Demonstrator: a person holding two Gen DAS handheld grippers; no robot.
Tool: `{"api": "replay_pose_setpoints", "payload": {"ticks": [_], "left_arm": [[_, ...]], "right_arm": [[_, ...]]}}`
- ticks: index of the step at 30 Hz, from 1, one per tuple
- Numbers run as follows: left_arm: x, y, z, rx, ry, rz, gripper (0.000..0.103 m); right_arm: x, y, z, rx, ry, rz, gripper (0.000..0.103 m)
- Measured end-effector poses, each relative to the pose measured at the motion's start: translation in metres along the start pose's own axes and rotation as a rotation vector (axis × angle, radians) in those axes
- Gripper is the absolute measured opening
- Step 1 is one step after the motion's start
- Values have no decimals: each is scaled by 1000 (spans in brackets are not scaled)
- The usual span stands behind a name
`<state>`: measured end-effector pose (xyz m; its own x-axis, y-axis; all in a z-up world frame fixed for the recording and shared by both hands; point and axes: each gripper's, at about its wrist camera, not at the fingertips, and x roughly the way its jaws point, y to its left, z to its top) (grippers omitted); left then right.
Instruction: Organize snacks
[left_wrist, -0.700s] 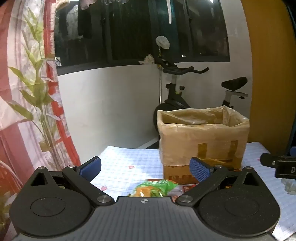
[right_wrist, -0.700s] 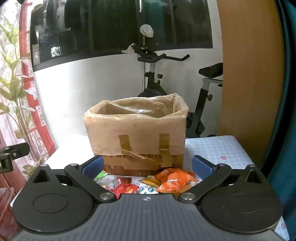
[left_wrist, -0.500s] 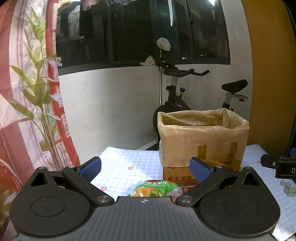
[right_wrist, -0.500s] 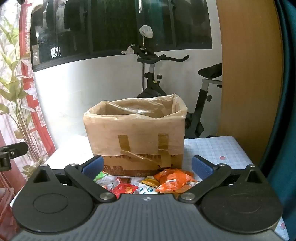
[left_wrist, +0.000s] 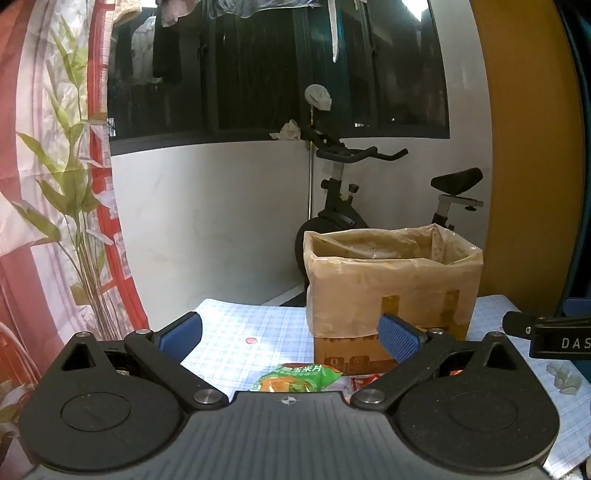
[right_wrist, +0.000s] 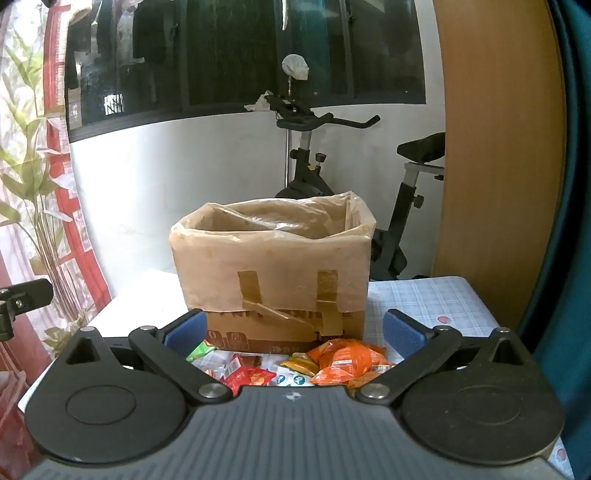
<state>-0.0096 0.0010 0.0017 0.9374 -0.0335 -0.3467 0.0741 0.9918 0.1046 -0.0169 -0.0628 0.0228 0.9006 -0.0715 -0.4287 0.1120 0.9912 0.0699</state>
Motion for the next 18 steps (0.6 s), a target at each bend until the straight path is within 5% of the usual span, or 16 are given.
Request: {"api": "replay_pose_setpoints", "payload": {"ticks": [18], "left_arm": [[-1,-2,-1,0,-3,16,102]], "right_arm": [[1,0,-1,2,1,3,103]]}}
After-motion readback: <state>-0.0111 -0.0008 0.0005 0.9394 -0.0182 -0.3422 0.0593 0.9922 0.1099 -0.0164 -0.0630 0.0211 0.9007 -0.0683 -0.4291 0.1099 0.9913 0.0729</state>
